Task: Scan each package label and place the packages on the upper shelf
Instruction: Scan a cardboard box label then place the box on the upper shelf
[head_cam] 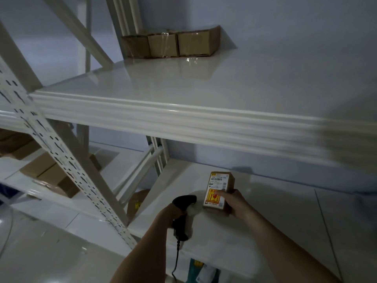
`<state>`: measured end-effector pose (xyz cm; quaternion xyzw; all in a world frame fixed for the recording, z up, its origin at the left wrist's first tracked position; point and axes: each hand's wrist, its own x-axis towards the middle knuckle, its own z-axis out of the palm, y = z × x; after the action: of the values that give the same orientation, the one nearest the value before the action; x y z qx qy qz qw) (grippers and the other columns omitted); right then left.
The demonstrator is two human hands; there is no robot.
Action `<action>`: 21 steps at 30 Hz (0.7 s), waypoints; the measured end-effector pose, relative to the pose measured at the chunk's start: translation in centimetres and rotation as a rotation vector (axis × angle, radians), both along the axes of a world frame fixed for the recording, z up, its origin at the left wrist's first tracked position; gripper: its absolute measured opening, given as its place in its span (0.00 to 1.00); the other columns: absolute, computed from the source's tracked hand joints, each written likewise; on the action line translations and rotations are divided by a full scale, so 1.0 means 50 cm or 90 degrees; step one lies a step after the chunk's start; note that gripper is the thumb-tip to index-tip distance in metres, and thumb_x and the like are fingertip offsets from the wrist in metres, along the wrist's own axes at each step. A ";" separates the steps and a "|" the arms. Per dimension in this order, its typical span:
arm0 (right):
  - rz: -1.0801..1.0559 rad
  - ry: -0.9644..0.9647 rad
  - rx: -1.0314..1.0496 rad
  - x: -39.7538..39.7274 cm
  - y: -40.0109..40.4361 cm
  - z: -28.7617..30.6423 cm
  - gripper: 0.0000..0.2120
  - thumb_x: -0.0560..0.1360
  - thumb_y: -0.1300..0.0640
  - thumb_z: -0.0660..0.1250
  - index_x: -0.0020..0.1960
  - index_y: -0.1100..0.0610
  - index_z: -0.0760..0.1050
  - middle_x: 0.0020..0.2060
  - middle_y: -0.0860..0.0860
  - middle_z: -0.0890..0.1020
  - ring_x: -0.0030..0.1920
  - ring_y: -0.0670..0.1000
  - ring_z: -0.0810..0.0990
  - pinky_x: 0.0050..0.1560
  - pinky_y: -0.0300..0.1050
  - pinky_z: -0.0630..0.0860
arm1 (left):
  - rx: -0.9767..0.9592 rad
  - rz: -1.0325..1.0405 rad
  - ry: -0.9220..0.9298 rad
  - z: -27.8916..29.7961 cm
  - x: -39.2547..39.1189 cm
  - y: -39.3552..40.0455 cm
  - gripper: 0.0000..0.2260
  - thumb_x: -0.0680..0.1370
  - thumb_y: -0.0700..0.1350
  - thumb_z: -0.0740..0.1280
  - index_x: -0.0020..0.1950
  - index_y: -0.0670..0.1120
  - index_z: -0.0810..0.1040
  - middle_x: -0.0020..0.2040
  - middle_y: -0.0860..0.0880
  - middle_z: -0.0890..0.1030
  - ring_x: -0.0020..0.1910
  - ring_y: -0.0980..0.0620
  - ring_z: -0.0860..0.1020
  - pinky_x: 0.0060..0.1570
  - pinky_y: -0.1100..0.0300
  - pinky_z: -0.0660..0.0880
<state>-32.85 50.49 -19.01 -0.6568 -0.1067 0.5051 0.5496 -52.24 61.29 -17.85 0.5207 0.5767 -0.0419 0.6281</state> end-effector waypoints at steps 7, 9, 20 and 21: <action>-0.120 0.010 -0.019 -0.059 -0.042 0.003 0.23 0.74 0.62 0.74 0.67 0.63 0.76 0.58 0.61 0.84 0.56 0.60 0.84 0.62 0.61 0.78 | 0.074 -0.036 -0.159 0.002 -0.048 0.038 0.15 0.82 0.37 0.62 0.68 0.35 0.71 0.53 0.40 0.77 0.42 0.46 0.77 0.43 0.56 0.76; -0.150 0.002 -0.005 -0.088 -0.064 -0.001 0.25 0.73 0.61 0.76 0.68 0.62 0.75 0.57 0.60 0.84 0.54 0.60 0.85 0.58 0.61 0.80 | 0.128 -0.053 -0.189 0.010 -0.058 0.039 0.16 0.82 0.37 0.63 0.69 0.35 0.71 0.55 0.39 0.76 0.43 0.45 0.76 0.46 0.55 0.75; -0.265 -0.127 0.058 -0.230 -0.165 0.037 0.26 0.70 0.61 0.78 0.63 0.50 0.72 0.57 0.50 0.83 0.53 0.53 0.84 0.52 0.53 0.83 | 0.066 -0.128 -0.305 0.092 -0.114 -0.014 0.09 0.75 0.47 0.71 0.42 0.42 0.76 0.30 0.47 0.75 0.25 0.49 0.71 0.28 0.58 0.70; -0.261 -0.140 0.064 -0.236 -0.167 0.046 0.24 0.70 0.62 0.78 0.61 0.49 0.73 0.56 0.49 0.83 0.54 0.53 0.84 0.55 0.54 0.82 | 0.077 -0.132 -0.315 0.105 -0.111 -0.023 0.10 0.74 0.48 0.72 0.41 0.43 0.76 0.29 0.47 0.74 0.25 0.50 0.70 0.28 0.58 0.69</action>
<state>-44.66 42.15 -16.72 -0.6877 -0.0554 0.3021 0.6578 -57.78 60.14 -12.59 0.6082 0.3509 0.0571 0.7097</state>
